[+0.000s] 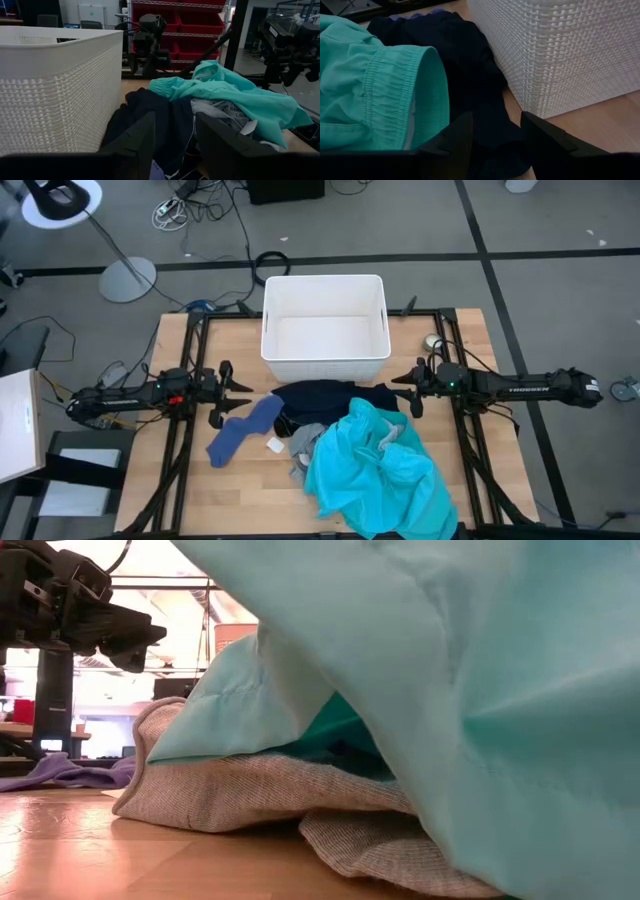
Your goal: Sort clothes
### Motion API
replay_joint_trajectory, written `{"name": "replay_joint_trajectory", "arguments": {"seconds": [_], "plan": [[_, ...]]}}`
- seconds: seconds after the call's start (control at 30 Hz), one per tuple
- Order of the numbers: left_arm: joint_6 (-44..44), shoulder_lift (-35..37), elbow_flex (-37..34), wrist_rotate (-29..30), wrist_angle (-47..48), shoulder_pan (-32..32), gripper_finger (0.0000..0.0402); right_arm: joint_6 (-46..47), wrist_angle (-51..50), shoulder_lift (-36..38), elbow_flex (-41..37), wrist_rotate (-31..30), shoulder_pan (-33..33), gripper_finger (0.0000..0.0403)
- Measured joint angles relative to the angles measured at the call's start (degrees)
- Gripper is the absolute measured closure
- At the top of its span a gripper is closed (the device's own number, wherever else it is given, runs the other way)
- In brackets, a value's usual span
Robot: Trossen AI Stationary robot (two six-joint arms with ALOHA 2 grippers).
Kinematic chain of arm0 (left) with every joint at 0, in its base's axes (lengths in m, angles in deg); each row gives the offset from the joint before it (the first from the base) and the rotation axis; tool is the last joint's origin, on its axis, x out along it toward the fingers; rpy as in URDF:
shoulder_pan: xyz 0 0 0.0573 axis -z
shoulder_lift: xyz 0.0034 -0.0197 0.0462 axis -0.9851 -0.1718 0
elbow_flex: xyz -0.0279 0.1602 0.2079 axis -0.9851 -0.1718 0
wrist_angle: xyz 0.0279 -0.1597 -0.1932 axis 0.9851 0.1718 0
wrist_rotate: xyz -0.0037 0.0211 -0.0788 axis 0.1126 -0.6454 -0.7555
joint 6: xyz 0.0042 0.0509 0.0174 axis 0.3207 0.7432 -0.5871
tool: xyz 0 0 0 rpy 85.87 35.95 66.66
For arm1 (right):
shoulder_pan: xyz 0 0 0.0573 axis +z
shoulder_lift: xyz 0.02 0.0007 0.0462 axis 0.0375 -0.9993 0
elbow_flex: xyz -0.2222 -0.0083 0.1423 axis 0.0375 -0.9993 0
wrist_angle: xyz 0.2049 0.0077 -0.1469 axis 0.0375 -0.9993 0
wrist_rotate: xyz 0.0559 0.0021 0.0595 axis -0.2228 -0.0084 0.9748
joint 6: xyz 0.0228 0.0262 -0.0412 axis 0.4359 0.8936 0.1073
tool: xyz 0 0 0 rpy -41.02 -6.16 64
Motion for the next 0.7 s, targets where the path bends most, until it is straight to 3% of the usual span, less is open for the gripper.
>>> {"name": "replay_joint_trajectory", "arguments": {"seconds": [0.57, 0.7], "plan": [[0.02, 0.02, 0.00, 0.02, 0.01, 0.00, 0.0254, 0.08, 0.35, -0.02, 0.00, 0.00, 0.00, 0.0234], [0.02, 0.01, 0.00, 0.00, 0.00, 0.00, 0.0254, 8.78, 4.13, -0.01, -0.04, -0.02, -0.01, 0.0234]]}}
